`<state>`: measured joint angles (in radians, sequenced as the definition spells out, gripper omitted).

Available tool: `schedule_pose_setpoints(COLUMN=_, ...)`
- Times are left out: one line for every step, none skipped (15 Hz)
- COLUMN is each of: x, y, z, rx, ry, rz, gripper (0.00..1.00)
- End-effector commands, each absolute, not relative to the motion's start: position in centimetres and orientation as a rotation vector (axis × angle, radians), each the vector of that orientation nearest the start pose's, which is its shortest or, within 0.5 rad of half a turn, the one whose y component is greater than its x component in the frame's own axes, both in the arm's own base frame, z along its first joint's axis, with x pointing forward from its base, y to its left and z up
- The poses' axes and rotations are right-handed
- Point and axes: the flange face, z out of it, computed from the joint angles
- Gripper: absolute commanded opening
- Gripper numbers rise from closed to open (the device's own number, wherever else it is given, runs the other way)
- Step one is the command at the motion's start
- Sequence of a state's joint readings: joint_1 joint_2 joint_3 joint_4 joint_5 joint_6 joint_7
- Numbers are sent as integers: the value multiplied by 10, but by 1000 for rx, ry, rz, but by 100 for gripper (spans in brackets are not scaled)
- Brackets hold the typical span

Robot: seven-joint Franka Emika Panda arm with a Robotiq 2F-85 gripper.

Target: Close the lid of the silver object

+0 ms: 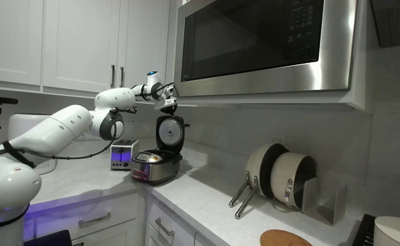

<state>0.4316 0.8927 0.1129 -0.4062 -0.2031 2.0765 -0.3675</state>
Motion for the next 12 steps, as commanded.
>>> schedule_pose_setpoints(x=701, y=345, z=613, rx=-2742, ry=-1290, rz=-997, gripper=0)
schedule_pose_setpoints(x=700, y=345, z=613, rx=-2739, ry=-1295, rz=-977, gripper=0)
schedule_pose_setpoints(x=700, y=346, z=611, rx=-2735, ry=-1297, rz=-967, gripper=0)
schedule_pose_setpoints(x=700, y=345, z=609, rx=-2735, ry=-1295, rz=-956, gripper=0)
schedule_pose_setpoints(x=700, y=345, z=608, rx=-2744, ry=-1290, rz=-940, gripper=0)
schedule_pose_setpoints(x=699, y=345, z=607, rx=-2745, ry=-1292, rz=-927, gripper=0)
schedule_pose_setpoints(x=700, y=344, z=605, rx=-2744, ry=-1293, rz=-922, gripper=0)
schedule_pose_setpoints(x=699, y=344, z=606, rx=-2748, ry=-1286, rz=-910, gripper=0)
schedule_pose_setpoints(x=699, y=344, z=605, rx=-2753, ry=-1283, rz=-900, gripper=0)
schedule_pose_setpoints(x=698, y=345, z=605, rx=-2756, ry=-1283, rz=-894, gripper=0)
schedule_pose_setpoints(x=698, y=345, z=602, rx=-2761, ry=-1285, rz=-879, gripper=0)
schedule_pose_setpoints(x=697, y=345, z=598, rx=-2774, ry=-1282, rz=-841, gripper=0)
